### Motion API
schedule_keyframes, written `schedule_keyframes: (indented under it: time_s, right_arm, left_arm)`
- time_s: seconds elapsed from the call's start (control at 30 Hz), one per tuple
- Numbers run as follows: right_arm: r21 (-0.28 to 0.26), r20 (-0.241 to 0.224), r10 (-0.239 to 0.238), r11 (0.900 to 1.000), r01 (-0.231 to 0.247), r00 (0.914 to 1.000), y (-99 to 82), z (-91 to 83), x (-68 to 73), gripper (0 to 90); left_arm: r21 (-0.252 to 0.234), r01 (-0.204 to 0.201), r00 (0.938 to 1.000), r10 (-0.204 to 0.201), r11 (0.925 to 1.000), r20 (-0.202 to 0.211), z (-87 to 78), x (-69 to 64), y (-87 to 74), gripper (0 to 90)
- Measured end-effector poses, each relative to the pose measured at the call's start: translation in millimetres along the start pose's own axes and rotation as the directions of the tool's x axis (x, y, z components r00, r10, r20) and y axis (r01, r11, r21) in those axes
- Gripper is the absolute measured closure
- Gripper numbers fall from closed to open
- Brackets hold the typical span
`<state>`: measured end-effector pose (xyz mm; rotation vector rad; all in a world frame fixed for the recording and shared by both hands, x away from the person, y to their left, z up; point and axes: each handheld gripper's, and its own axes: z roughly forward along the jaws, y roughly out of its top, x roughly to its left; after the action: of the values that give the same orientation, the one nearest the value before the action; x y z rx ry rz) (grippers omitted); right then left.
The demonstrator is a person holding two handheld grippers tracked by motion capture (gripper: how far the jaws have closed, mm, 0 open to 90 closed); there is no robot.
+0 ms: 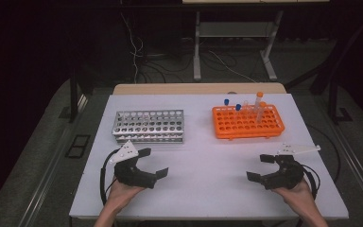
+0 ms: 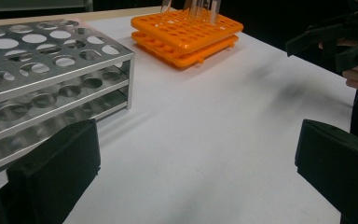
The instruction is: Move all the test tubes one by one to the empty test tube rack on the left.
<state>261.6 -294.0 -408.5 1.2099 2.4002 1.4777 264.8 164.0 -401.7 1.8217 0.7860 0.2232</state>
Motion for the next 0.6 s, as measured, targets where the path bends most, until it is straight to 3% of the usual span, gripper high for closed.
schedule_keyframes:
  time_s: [0.6]
  right_arm:
    - [0.028, 0.009, 0.005, 0.9996, -0.005, 0.9999, 4.0, -4.7, -1.1, 0.0]
  left_arm:
    - [0.0, 0.014, 0.9999, -0.014, 0.9999, 0.0, -2.0, 2.6, -0.3, 0.0]
